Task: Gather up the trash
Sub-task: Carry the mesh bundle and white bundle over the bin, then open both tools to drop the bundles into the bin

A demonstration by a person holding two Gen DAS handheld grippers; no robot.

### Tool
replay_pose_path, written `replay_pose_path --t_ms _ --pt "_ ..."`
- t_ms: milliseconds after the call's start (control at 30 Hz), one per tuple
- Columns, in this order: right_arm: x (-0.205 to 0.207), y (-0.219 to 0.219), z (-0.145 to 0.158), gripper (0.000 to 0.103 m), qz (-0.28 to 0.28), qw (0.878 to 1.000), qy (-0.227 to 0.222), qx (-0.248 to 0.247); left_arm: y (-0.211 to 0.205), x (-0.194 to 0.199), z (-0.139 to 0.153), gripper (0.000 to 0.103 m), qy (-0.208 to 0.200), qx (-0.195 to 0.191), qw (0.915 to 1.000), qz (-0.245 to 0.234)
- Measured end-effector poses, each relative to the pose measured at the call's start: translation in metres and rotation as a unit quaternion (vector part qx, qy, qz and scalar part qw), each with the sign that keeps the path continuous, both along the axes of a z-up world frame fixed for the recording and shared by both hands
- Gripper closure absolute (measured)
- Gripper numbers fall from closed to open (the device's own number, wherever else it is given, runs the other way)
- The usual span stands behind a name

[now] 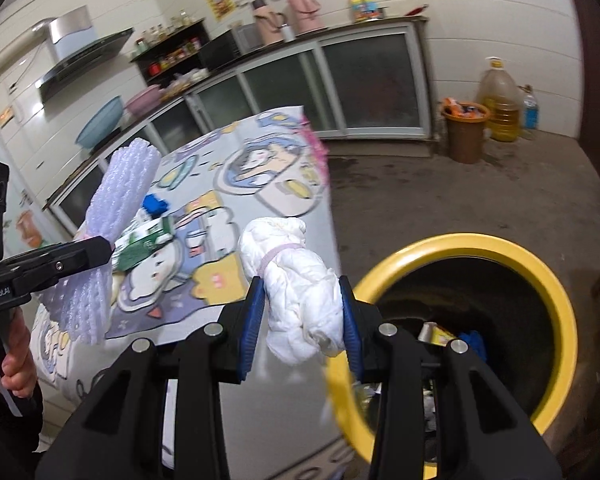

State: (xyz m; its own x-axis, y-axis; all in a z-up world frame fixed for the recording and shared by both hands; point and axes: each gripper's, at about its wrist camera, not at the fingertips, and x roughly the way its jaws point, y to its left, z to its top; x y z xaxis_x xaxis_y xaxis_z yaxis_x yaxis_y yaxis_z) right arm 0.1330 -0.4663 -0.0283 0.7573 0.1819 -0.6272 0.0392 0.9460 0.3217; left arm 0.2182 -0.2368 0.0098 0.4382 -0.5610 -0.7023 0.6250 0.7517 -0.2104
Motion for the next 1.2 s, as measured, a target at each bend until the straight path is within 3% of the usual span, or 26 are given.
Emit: replay_pose_path --t_ms 633,1200 --pt "-0.021 -0.086 -0.043 0.068 -0.121 0.992 0.032 -0.001 -0.104 -0.005 -0.014 0.076 -0.027 0.035 0.9967 -0.067" --pt "-0.019 -0.124 -0.076 0.068 -0.185 0.979 0.082 0.025 -0.146 0.001 -0.033 0.076 -0.025 0.052 0.9944 -0.088"
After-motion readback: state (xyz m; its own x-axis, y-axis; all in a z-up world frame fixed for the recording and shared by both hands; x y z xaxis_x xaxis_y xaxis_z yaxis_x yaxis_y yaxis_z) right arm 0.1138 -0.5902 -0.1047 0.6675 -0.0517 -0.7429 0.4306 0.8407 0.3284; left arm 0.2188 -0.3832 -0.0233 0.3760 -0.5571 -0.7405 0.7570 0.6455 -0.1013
